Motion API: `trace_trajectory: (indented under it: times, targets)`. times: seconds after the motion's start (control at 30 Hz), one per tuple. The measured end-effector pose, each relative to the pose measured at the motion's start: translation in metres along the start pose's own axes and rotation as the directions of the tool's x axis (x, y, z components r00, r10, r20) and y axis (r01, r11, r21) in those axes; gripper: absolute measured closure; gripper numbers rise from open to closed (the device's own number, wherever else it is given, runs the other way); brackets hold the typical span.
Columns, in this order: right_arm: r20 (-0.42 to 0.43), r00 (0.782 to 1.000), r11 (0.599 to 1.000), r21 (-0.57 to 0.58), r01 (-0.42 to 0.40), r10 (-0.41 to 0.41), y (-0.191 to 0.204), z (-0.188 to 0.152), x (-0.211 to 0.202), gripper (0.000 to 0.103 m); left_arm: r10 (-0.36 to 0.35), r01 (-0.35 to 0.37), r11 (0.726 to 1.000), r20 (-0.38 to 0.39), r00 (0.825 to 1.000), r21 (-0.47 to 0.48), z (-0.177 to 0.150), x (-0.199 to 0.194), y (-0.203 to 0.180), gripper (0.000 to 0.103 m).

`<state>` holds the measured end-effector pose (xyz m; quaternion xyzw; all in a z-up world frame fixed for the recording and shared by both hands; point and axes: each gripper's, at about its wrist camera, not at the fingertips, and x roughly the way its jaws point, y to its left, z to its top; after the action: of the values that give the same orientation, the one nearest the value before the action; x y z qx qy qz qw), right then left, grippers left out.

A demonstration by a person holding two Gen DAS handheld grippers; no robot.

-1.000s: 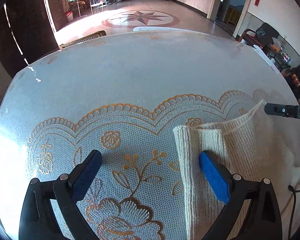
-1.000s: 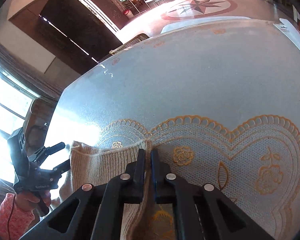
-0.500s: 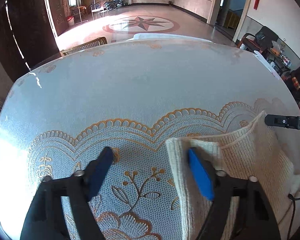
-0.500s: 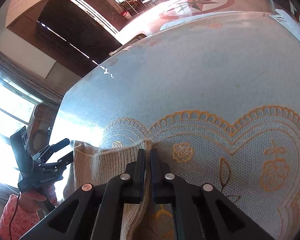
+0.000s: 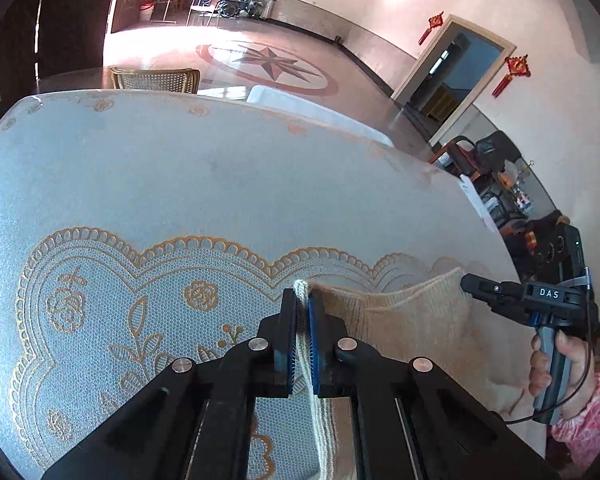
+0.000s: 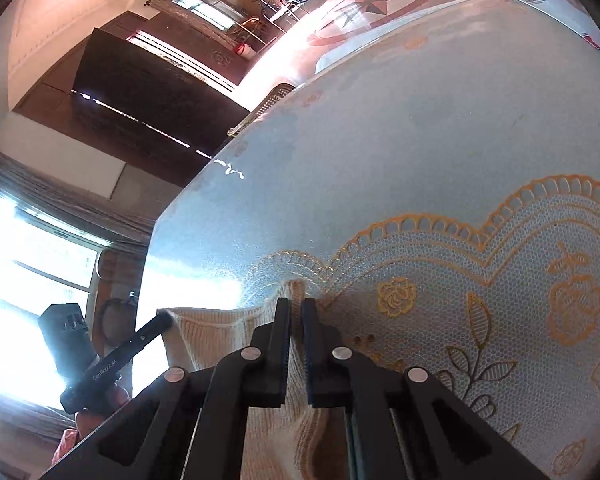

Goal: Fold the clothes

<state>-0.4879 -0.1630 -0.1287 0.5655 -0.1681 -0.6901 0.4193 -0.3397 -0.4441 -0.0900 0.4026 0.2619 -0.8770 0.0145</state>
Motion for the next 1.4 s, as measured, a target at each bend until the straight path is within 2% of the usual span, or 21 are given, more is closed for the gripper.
trace_trajectory:
  times: [0.2, 0.4, 0.47, 0.57, 0.7, 0.8, 0.9, 0.97, 1.0, 1.03, 1.1, 1.17, 1.2, 1.23, 1.33, 1.4]
  targets:
    - [0.012, 0.997, 0.996, -0.054, -0.078, 0.078, 0.033, -0.012, -0.044, 0.099, -0.132, 0.135, 0.990, 0.080, 0.988, -0.032, -0.005, -0.049, 0.000, 0.097]
    - [-0.003, 0.989, 0.987, -0.065, -0.145, 0.145, 0.042, -0.060, -0.103, 0.099, -0.253, 0.251, 0.967, 0.119, 0.960, 0.032, -0.040, -0.118, -0.009, 0.097]
    - [-0.013, 0.988, 0.985, -0.069, -0.157, 0.156, 0.044, -0.083, -0.124, 0.099, -0.280, 0.276, 0.960, 0.113, 0.953, 0.054, -0.063, -0.140, -0.014, 0.097]
    - [-0.031, 0.989, 0.985, -0.087, -0.147, 0.145, 0.046, -0.128, -0.147, 0.099, -0.287, 0.279, 0.956, 0.093, 0.953, 0.085, -0.108, -0.165, -0.021, 0.097]
    - [-0.039, 0.992, 0.991, -0.058, -0.124, 0.122, 0.032, -0.194, -0.166, 0.099, -0.249, 0.245, 0.966, 0.047, 0.967, 0.087, -0.181, -0.183, -0.018, 0.097]
    - [-0.035, 0.992, 0.991, 0.048, -0.123, 0.125, 0.004, -0.237, -0.165, 0.099, -0.222, 0.221, 0.974, 0.019, 0.975, 0.057, -0.229, -0.182, -0.013, 0.097]
    - [-0.052, 0.994, 0.989, 0.118, -0.085, 0.092, -0.016, -0.271, -0.154, 0.099, -0.185, 0.185, 0.983, -0.013, 0.983, 0.010, -0.265, -0.176, -0.006, 0.097]
    - [-0.072, 0.994, 0.989, 0.127, -0.073, 0.083, -0.018, -0.284, -0.142, 0.094, -0.166, 0.165, 0.986, -0.032, 0.986, -0.015, -0.280, -0.173, -0.003, 0.097]
    - [-0.075, 0.994, 0.989, 0.131, -0.073, 0.083, -0.016, -0.288, -0.136, 0.088, -0.151, 0.150, 0.988, -0.036, 0.988, -0.019, -0.285, -0.172, -0.002, 0.097]
    - [-0.070, 0.993, 0.988, 0.136, -0.080, 0.090, -0.014, -0.289, -0.132, 0.079, -0.130, 0.129, 0.992, -0.032, 0.991, -0.012, -0.288, -0.172, -0.003, 0.097]
    - [-0.059, 0.992, 0.985, 0.142, -0.103, 0.112, -0.007, -0.286, -0.121, 0.078, -0.121, 0.120, 0.993, -0.015, 0.993, -0.019, -0.290, -0.176, -0.004, 0.093]
    - [-0.065, 0.995, 0.991, 0.114, -0.064, 0.072, 0.001, -0.278, -0.111, 0.078, -0.140, 0.141, 0.986, 0.018, 0.990, -0.087, -0.287, -0.183, 0.002, 0.091]
    - [-0.075, 0.996, 0.994, 0.097, -0.049, 0.056, 0.005, -0.275, -0.106, 0.077, -0.152, 0.154, 0.979, 0.031, 0.988, -0.130, -0.284, -0.185, 0.006, 0.087]
    - [-0.089, 0.995, 0.996, 0.082, -0.040, 0.047, 0.009, -0.274, -0.102, 0.077, -0.159, 0.163, 0.970, 0.034, 0.987, -0.180, -0.280, -0.185, 0.011, 0.078]
    - [-0.138, 0.990, 0.999, 0.047, -0.017, 0.023, 0.018, -0.272, -0.088, 0.077, -0.208, 0.203, 0.934, 0.014, 0.978, -0.295, -0.268, -0.172, 0.020, 0.063]
    - [-0.177, 0.984, 0.998, 0.047, 0.043, -0.034, 0.019, -0.275, -0.077, 0.078, -0.201, 0.187, 0.924, -0.007, 0.980, -0.333, -0.262, -0.162, 0.021, 0.062]
